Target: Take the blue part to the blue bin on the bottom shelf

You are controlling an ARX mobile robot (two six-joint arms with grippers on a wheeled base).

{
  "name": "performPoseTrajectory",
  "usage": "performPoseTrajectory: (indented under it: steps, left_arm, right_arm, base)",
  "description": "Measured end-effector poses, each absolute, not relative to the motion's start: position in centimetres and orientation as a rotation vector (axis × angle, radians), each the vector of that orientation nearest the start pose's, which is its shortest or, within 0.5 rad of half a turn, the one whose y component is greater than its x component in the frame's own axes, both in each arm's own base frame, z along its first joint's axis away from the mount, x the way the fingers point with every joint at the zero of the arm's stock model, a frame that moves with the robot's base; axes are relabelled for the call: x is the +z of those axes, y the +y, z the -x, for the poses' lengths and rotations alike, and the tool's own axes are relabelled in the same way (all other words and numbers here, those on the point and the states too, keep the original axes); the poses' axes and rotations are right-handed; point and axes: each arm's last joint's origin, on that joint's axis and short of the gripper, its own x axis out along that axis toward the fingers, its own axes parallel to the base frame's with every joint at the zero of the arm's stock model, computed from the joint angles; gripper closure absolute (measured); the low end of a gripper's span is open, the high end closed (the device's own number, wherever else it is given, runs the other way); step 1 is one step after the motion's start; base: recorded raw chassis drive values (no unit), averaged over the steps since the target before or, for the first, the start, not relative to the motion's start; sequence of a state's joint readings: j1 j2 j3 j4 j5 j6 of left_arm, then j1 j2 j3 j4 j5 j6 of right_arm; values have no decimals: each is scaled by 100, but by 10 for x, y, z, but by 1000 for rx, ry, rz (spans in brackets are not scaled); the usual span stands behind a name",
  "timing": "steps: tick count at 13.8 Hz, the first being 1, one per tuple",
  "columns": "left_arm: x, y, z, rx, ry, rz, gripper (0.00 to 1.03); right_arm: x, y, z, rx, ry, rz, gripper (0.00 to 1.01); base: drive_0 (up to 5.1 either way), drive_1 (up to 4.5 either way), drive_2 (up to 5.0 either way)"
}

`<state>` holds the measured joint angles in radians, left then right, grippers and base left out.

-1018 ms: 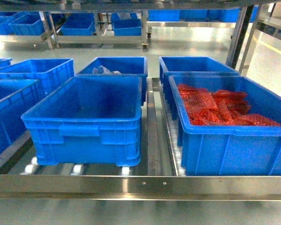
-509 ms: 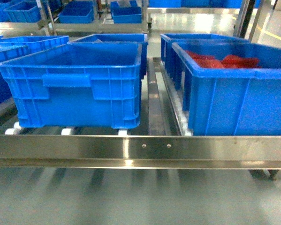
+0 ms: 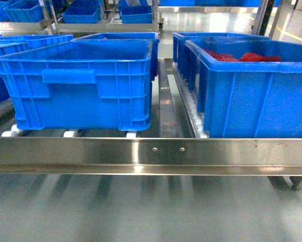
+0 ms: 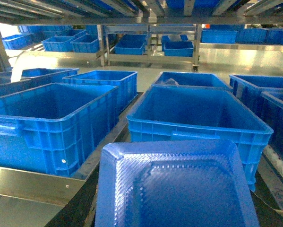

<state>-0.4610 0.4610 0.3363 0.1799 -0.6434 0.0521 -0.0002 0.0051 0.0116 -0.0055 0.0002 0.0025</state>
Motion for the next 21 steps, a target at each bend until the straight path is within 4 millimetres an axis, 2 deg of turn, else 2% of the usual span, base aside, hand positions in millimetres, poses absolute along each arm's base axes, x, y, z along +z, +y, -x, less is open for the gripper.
performPoseTrajectory:
  steps: [1, 16, 21]
  left_arm:
    - [255, -40, -119, 184, -46, -21, 59]
    - [255, -40, -120, 181, -42, -24, 59]
    - [255, -40, -120, 180, -40, -25, 59]
  right_arm:
    - [167, 0, -97, 0, -2, -2, 3]
    - [166, 0, -97, 0, 0, -3, 3]
    - [167, 0, -97, 0, -1, -2, 3]
  base:
    - [0, 0, 0]
    - [5, 425, -415]
    - [0, 0, 0]
